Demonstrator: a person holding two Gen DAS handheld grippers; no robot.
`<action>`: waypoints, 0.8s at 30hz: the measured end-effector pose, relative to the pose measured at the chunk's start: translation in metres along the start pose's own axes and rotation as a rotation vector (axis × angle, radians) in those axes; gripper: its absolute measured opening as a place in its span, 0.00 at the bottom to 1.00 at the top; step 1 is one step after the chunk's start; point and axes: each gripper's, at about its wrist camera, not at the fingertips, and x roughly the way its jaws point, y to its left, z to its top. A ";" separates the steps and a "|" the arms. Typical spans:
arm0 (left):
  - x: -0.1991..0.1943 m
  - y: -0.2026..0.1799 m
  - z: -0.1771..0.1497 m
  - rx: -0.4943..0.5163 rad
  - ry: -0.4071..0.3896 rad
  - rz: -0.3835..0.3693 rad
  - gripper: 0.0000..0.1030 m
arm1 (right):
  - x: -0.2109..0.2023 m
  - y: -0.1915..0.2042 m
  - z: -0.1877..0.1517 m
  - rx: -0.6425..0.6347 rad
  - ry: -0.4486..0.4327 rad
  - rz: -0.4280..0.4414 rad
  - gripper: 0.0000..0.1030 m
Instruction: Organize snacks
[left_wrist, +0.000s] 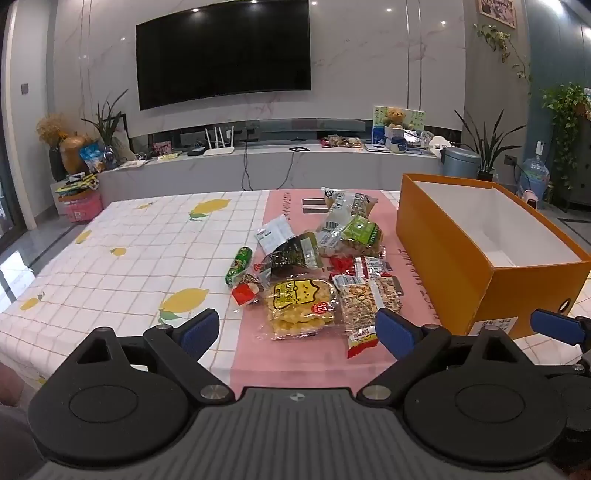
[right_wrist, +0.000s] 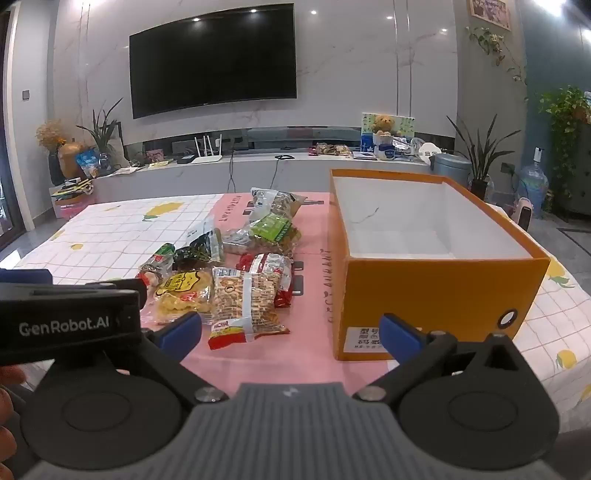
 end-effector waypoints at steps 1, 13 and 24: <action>-0.001 -0.001 0.000 0.002 -0.002 0.000 1.00 | 0.000 0.000 0.000 0.000 -0.001 -0.001 0.97; -0.004 0.002 0.000 -0.026 -0.009 -0.011 1.00 | -0.002 0.003 -0.003 0.012 -0.002 0.003 0.97; -0.003 0.000 0.001 -0.007 -0.002 -0.023 1.00 | 0.002 -0.001 -0.001 0.031 0.022 0.020 0.97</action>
